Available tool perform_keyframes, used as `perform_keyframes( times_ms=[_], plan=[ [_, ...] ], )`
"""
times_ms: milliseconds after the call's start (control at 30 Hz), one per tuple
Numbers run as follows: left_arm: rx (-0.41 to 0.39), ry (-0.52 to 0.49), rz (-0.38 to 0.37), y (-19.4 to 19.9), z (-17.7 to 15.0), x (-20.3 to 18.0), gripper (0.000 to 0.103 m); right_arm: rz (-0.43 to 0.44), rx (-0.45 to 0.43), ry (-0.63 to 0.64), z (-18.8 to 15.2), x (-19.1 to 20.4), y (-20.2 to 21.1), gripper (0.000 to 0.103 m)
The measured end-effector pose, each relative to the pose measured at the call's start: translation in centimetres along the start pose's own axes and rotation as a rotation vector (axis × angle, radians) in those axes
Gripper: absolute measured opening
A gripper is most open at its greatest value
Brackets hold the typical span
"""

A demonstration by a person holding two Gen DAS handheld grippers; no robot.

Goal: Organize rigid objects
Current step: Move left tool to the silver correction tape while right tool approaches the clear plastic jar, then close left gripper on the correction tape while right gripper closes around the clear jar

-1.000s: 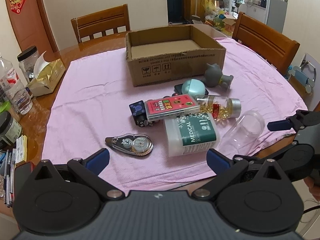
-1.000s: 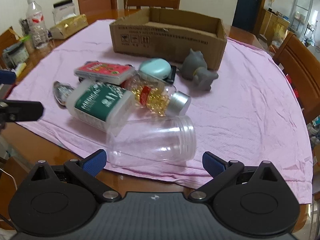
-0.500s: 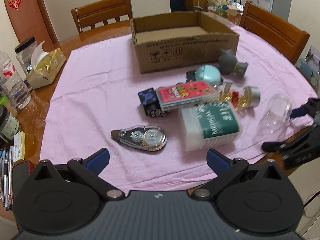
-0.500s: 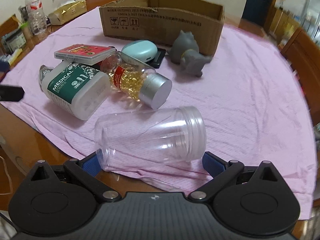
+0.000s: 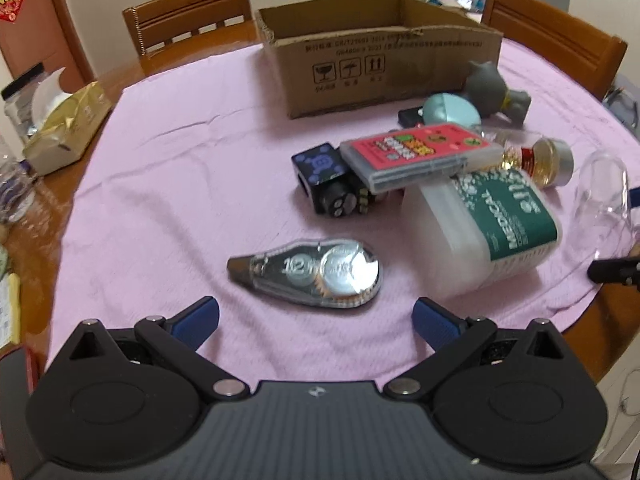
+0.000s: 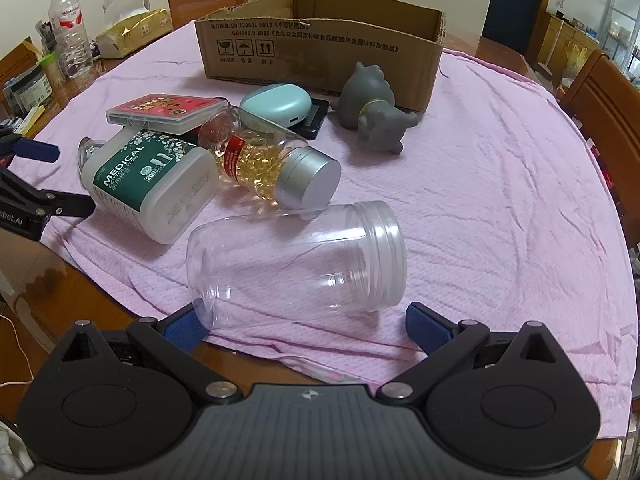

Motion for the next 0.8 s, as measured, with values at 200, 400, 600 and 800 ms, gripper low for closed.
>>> perform_keyframes(
  times_ms=[200, 400, 600, 800],
  plan=[
    [-0.018, 0.005, -0.066, -1.3, 1.2, 0.4, 0.102, -0.006, -0.012, -0.006, 0.0, 0.0, 0.1, 0.103],
    [-0.030, -0.006, -0.115, -2.1, 1.9, 0.6, 0.102, -0.011, -0.008, -0.011, 0.1, 0.0, 0.0, 0.103],
    [-0.031, -0.036, -0.121, -2.3, 2.2, 0.6, 0.102, -0.016, -0.006, -0.016, 0.2, 0.0, -0.1, 0.103],
    [-0.028, -0.022, -0.129, -2.2, 2.2, 1.1, 0.093, -0.016, -0.006, -0.016, 0.2, 0.0, -0.2, 0.103]
  ],
)
Point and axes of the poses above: each gripper's, at about its wrist camera, not at the fingertips, and y roughly against the way its jaws point, x to its left, z to its top, the point moved 9 cm from there along -y, roughly the way its jaws point, and after that the axes turned 9 degrees about z, right-handed, at the moved point
